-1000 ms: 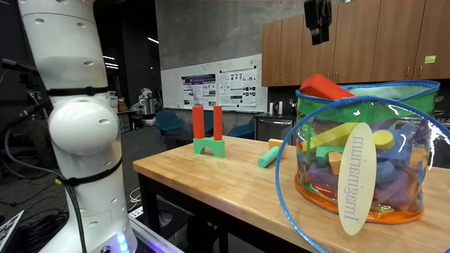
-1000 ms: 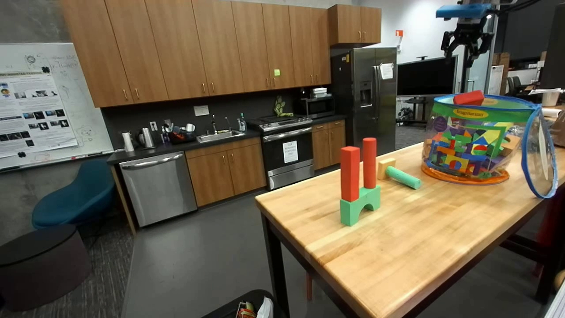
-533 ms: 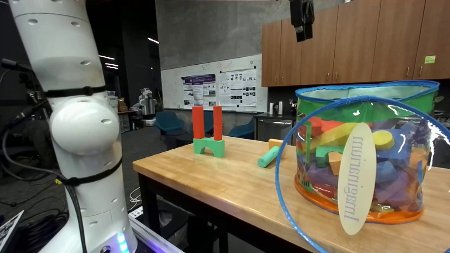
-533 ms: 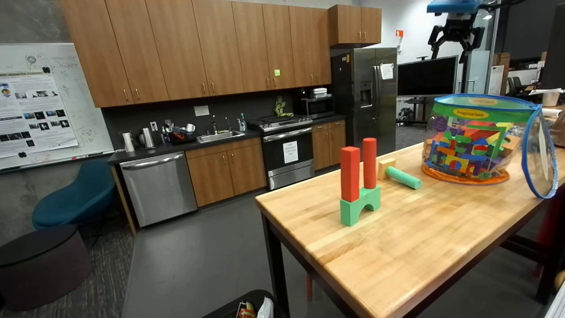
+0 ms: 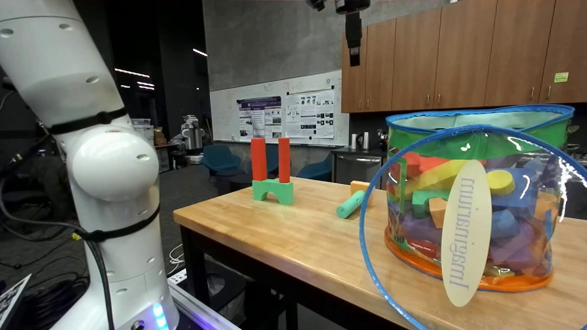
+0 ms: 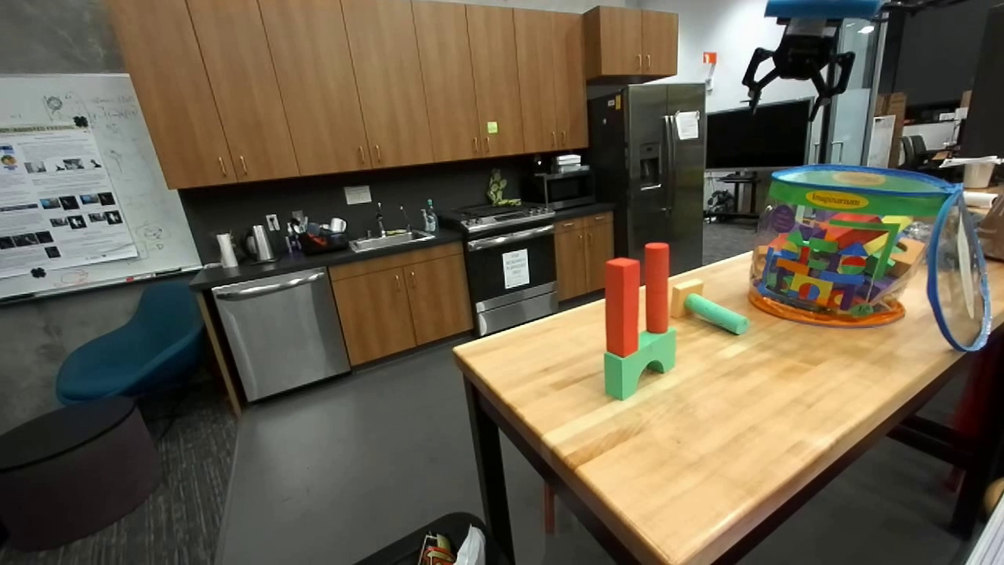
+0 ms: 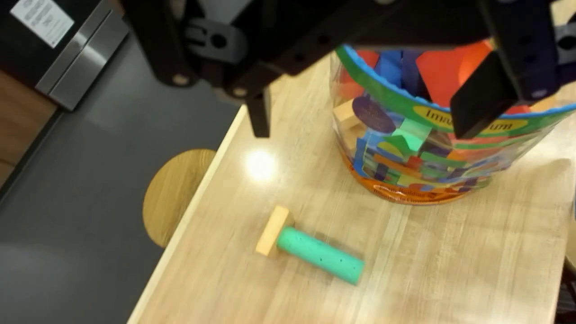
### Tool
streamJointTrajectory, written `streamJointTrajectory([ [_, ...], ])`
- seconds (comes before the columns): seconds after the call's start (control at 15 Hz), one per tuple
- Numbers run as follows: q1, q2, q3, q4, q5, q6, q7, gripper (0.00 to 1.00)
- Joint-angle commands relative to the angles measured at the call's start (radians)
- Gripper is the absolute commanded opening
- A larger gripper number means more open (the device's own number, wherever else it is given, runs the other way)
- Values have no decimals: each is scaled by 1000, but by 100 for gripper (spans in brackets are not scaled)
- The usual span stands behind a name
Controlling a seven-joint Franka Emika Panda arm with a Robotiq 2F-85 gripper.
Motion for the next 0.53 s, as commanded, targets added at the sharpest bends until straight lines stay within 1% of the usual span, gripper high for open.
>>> streamJointTrajectory([
  [0.0,27,-123,50,-158,9,3,-105,100],
  [0.33,58,-209,129,-325,30,5,-157,100],
  [0.47,72,-222,162,-377,32,16,-170,100],
])
